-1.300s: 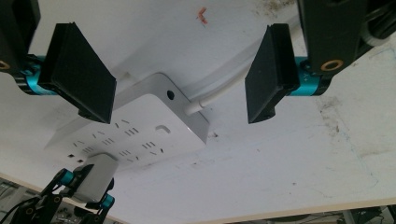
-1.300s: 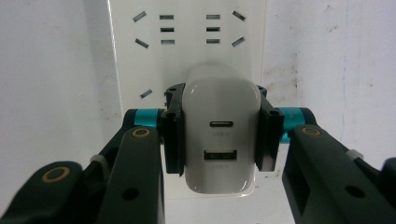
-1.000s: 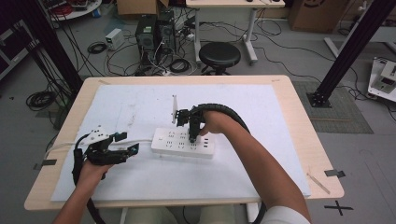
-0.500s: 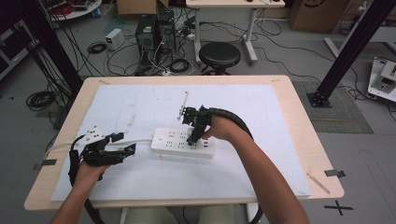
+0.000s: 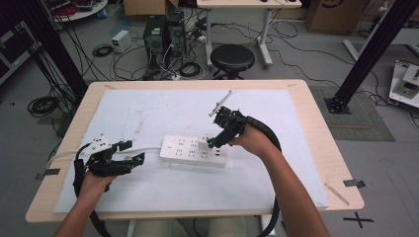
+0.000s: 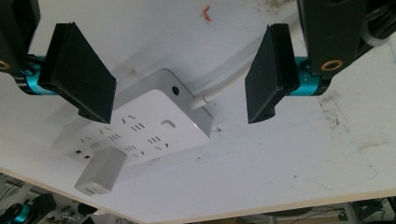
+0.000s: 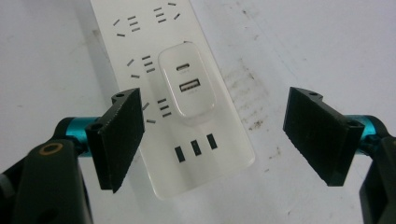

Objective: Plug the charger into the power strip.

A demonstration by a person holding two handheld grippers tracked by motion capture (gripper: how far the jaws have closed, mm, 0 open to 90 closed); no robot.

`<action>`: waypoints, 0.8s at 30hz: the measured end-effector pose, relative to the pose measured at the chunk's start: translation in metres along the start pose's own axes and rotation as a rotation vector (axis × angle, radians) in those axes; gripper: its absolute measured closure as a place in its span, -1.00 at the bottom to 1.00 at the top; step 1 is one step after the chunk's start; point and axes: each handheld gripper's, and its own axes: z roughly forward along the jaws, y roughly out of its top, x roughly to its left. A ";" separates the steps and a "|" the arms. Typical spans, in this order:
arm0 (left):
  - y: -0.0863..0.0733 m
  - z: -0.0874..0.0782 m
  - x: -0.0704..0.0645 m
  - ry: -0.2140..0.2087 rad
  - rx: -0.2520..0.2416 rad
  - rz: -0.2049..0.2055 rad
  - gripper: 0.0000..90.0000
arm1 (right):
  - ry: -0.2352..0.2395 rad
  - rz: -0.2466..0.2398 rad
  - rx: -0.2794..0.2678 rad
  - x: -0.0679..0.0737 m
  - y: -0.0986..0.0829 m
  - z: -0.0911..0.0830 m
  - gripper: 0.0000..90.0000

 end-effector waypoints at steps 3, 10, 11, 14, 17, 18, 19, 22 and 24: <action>0.001 -0.001 0.000 -0.004 -0.001 -0.002 -0.45 | -0.014 0.033 -0.025 -0.001 -0.010 -0.008 -0.53; 0.004 -0.002 -0.001 0.005 -0.003 0.008 -0.45 | -0.063 0.095 -0.071 -0.002 -0.041 -0.027 -0.53; 0.004 -0.002 -0.001 0.005 -0.003 0.008 -0.45 | -0.063 0.095 -0.071 -0.002 -0.041 -0.027 -0.53; 0.006 -0.004 -0.001 0.013 -0.002 0.013 -0.45 | -0.129 0.125 -0.077 0.001 -0.065 -0.037 -0.53; 0.007 -0.005 0.000 0.017 -0.002 0.012 -0.45 | -0.140 0.159 -0.108 0.003 -0.083 -0.043 -0.53; 0.008 -0.006 0.001 0.021 -0.002 0.013 -0.45 | -0.146 0.181 -0.117 0.005 -0.090 -0.045 -0.53; 0.008 -0.006 0.001 0.020 -0.002 0.010 -0.45 | -0.151 0.188 -0.125 0.007 -0.096 -0.046 -0.53; 0.009 -0.008 0.002 0.026 -0.007 0.011 -0.45 | -0.162 0.207 -0.145 0.010 -0.109 -0.048 -0.53; 0.009 -0.008 0.002 0.027 -0.008 0.007 -0.45 | -0.165 0.211 -0.145 0.011 -0.112 -0.049 -0.53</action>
